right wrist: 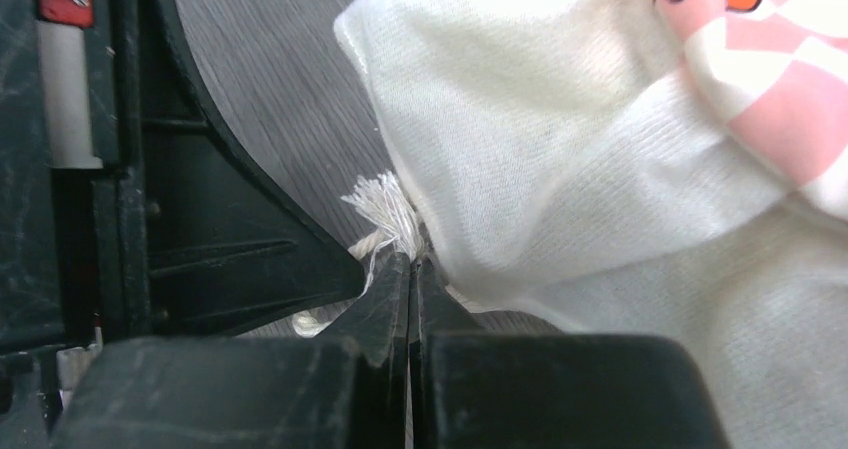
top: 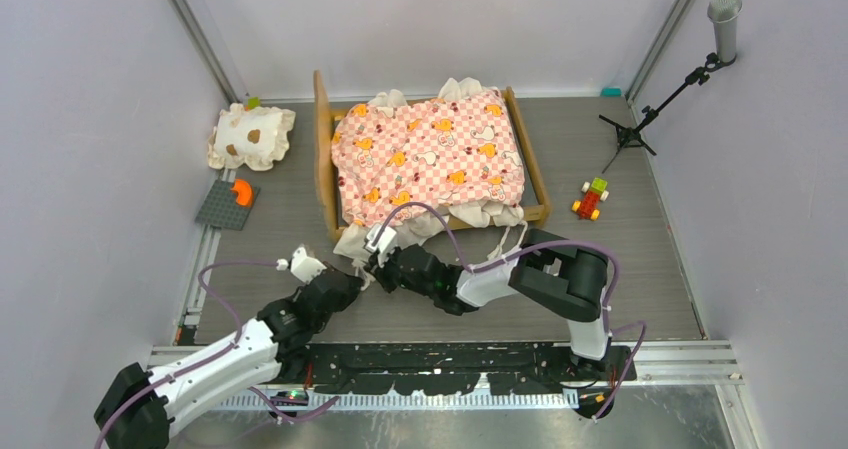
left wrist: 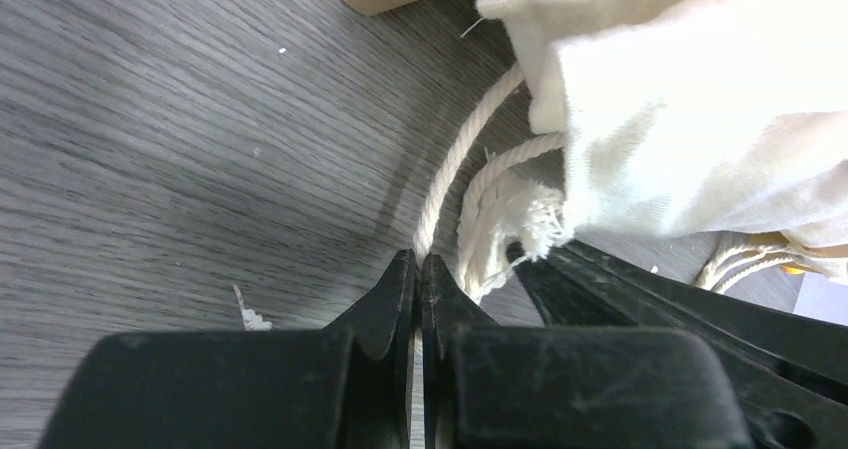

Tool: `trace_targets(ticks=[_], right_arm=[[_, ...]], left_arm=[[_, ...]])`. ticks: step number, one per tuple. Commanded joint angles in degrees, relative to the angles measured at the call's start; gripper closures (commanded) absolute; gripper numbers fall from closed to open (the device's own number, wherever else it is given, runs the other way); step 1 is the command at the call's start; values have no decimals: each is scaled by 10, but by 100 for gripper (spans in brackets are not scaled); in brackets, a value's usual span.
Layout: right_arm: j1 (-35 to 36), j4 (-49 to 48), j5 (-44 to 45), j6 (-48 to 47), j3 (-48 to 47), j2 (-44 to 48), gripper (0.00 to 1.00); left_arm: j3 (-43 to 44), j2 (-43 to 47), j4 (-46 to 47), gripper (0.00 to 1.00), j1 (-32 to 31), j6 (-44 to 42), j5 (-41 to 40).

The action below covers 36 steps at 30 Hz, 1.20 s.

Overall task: Set up the pet bed
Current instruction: Tie the ropes to the bed frame.

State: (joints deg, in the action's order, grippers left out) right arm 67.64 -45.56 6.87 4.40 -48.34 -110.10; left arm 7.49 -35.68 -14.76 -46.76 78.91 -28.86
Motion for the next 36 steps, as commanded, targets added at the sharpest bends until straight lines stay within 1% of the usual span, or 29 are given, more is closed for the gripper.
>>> trace_targets(ticks=[1,5,17,24,26,30,36], right_arm=[[-2,20,7,34,-24,-8,99],[-2,52,-10,46,-40,-15,99],[-3,68,-38,55,-45,-29,99],[-10,52,-60,63,-34,-34,99],[-14,40,-92,66,-30,-36,99],[-21,26,-108,74,-28,-45,99],[-30,26,-111,81,-28,-52,99]], left_arm=[[26,7,7,100,0,-19,-9],[28,-4,12,100,0,-21,-11],[34,-11,25,100,0,-37,-16],[34,-13,50,100,0,-83,-1],[35,-13,60,100,0,-98,8],[37,-19,79,100,0,-123,23],[43,-24,85,100,0,-143,47]])
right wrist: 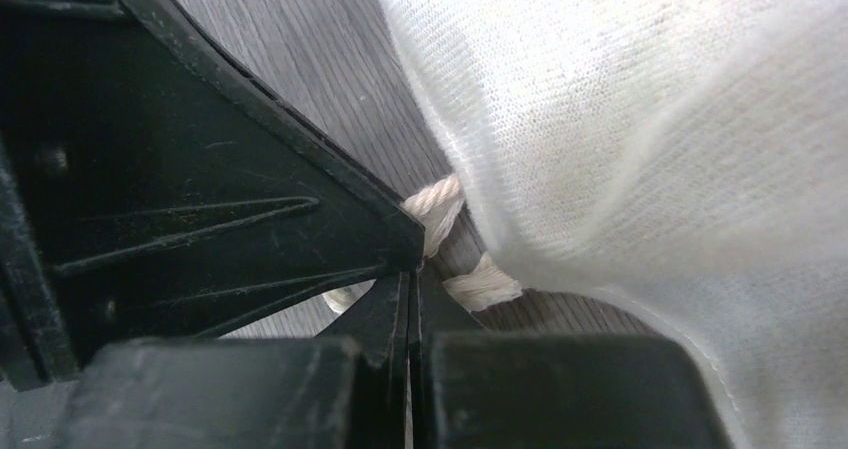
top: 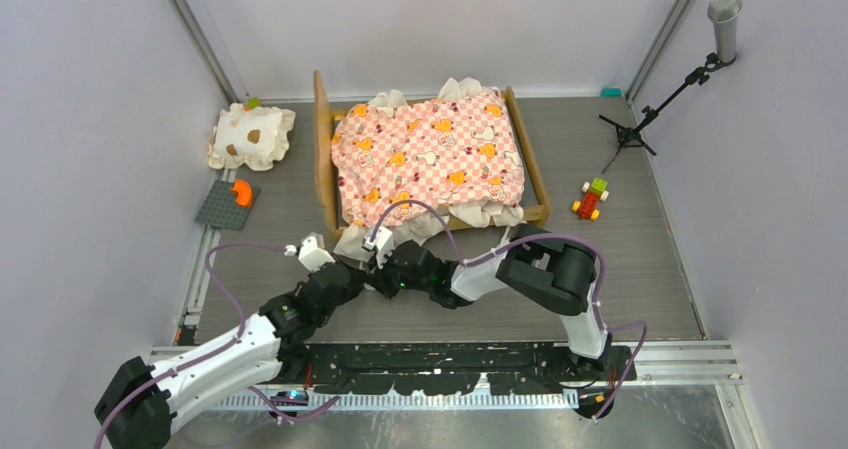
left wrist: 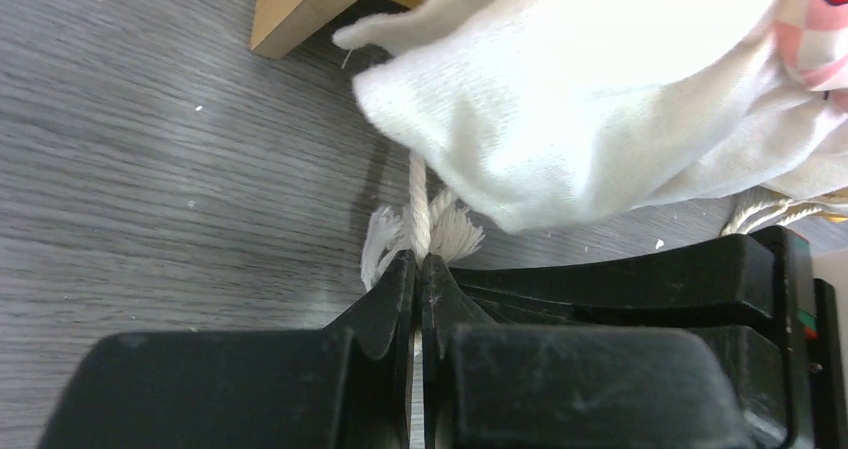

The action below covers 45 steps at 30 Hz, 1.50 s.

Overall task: Set up the pet bed
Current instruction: Tie the ropes to the bed frame.

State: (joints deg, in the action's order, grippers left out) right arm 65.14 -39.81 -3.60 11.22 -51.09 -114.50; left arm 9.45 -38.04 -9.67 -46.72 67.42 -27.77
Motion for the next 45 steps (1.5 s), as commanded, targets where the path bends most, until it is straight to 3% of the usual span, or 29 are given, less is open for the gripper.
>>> trace_targets(ticks=[1,15,20,30,37,45], right_arm=[[-6,-30,-4,14,-1,-9,99],[-14,-47,-43,10,1,-21,99],[-21,-75,-61,19,11,-24,99],[-25,-89,-76,27,15,-27,99],[-25,-92,-82,28,15,-28,99],[-26,-94,-81,30,13,-31,99]], left_arm=[[23,2,35,100,0,-30,41],[6,-7,75,98,0,-42,44],[13,-46,81,87,-1,-46,53],[29,-69,53,78,0,-45,65],[27,-59,42,54,-1,-40,61],[32,-76,41,49,0,-37,65]])
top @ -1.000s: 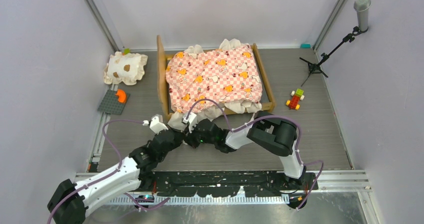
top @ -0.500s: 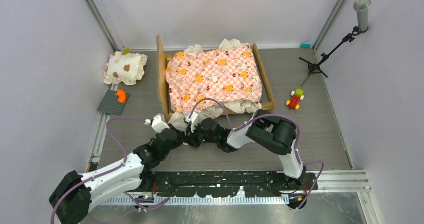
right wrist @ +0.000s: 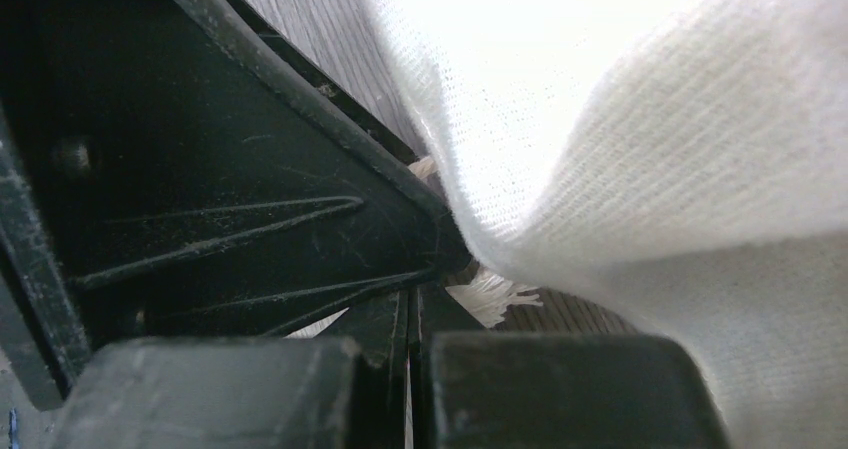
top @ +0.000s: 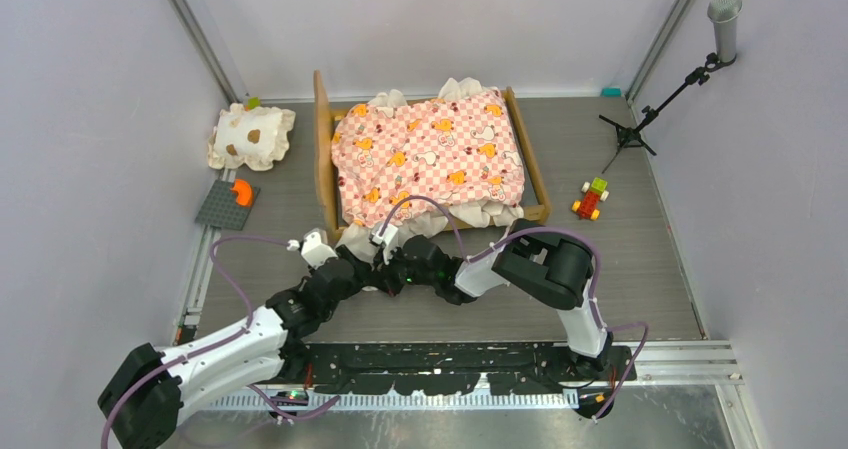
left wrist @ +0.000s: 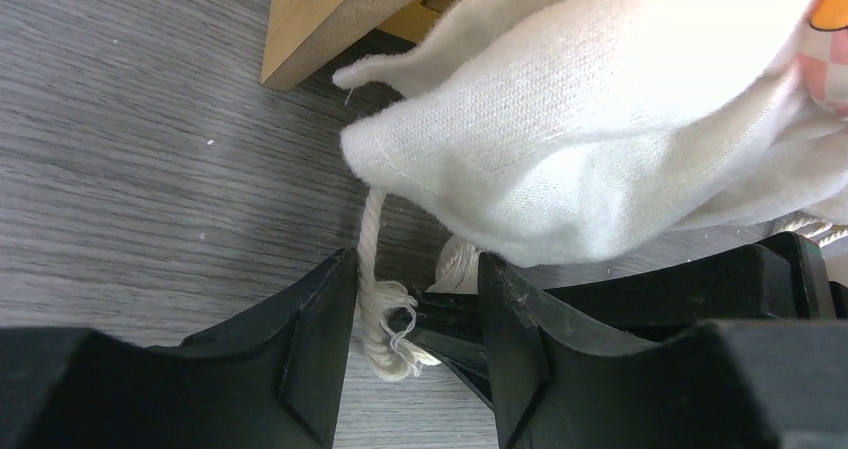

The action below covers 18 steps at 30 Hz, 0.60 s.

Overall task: Set up the pet bed
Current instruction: Tie the ropes to the bed frame.

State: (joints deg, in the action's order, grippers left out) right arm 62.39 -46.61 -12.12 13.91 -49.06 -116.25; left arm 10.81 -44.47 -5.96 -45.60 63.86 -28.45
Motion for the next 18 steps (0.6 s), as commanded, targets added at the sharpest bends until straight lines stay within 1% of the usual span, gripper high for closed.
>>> trace_targets(ticks=[1,4,7,10,13,15,18], right_arm=[[2,-26,4,3,-7,-15,99],[1,-24,5,4,-7,-15,99],[2,-24,9,4,-6,-14,99],[1,-21,11,5,-7,-13,99],[2,-20,11,6,-8,-13,99],[2,-19,11,6,-8,-13,99],[2,-16,12,5,-8,-12,99]], left_arm=[[19,-13,4,49,-12,-1,73],[20,-13,4,50,-12,0,76],[23,-6,-4,54,-12,1,74],[28,6,-31,56,-12,5,64],[32,21,-81,58,-12,25,41],[32,31,-104,58,-12,30,32],[30,41,-124,53,-12,34,27]])
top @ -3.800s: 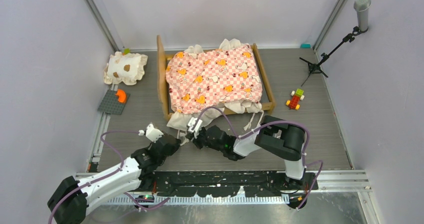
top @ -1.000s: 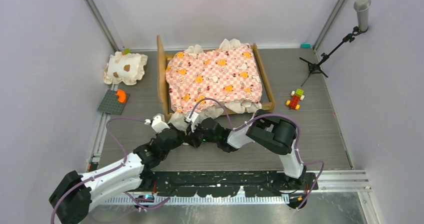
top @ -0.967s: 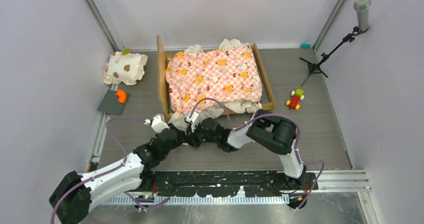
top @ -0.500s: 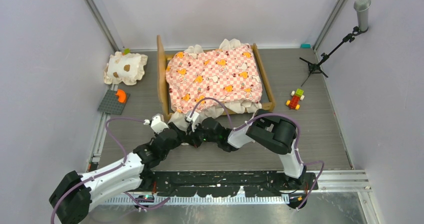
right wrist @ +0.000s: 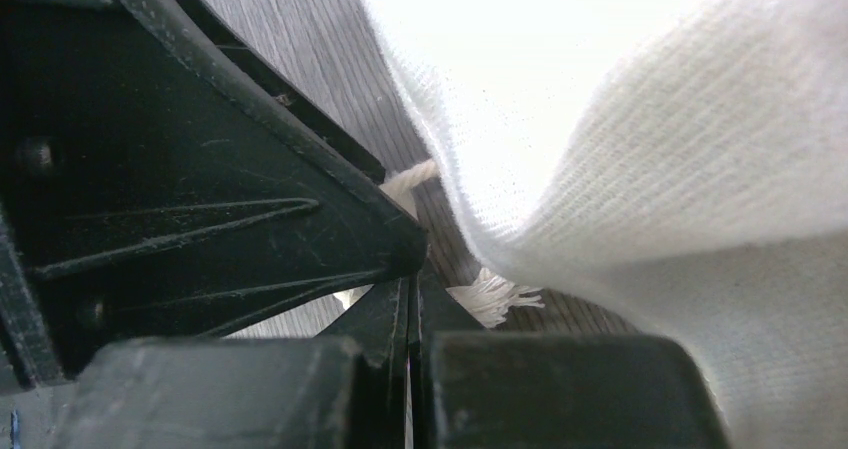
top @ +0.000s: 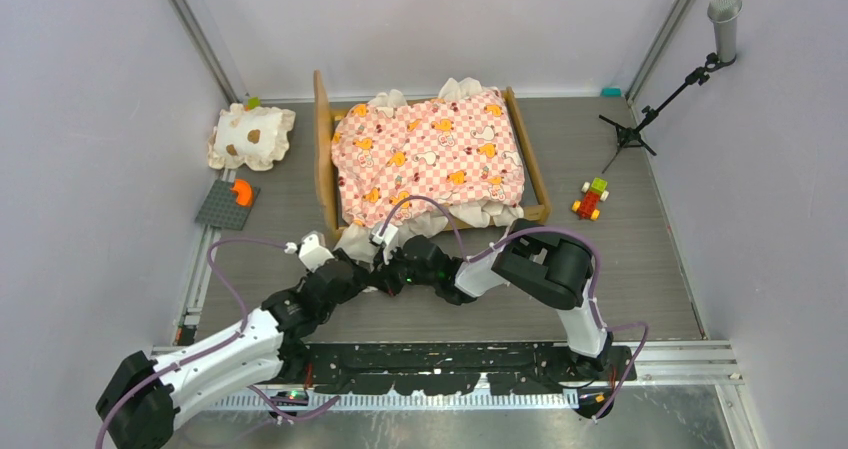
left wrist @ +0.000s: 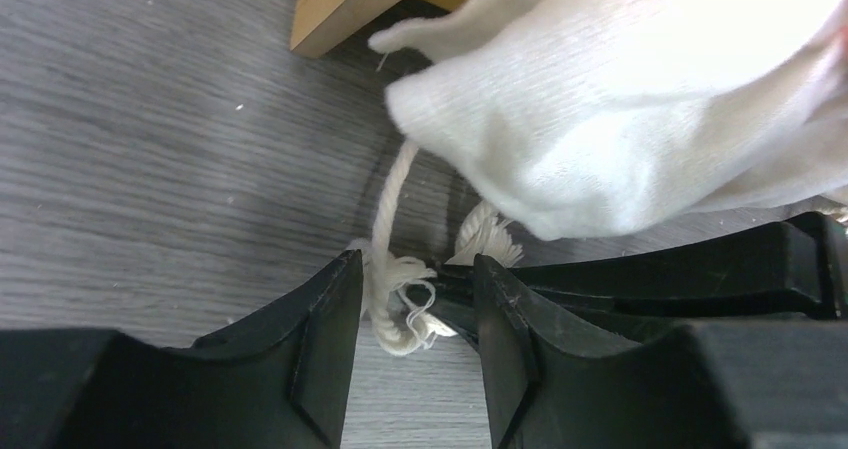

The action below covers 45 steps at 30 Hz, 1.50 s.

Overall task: Set up the pet bed
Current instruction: Tie the ropes to the bed frame.

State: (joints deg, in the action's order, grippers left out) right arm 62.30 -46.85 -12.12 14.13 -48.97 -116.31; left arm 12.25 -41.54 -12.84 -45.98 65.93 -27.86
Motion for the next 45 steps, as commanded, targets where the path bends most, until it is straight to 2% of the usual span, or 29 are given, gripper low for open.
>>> trace_targets(ticks=[1,9,14,23,34,40,45], right_arm=[[3,-13,12,2,-9,-11,99],[2,-2,12,-1,-13,-12,99],[2,3,10,-3,-16,-12,99],[2,12,7,-6,-15,-9,99],[3,25,5,-9,-17,-8,99],[2,28,1,-9,-18,-8,99],[2,29,-1,-9,-19,-8,99]], left_arm=[[15,14,-59,51,-8,13,21],[27,16,-91,48,-8,17,10],[44,24,-153,48,-8,50,-26],[59,24,-200,50,0,89,-64],[74,33,-181,48,32,46,-63],[72,-15,-168,55,91,23,-15],[76,-64,-124,55,124,-5,9]])
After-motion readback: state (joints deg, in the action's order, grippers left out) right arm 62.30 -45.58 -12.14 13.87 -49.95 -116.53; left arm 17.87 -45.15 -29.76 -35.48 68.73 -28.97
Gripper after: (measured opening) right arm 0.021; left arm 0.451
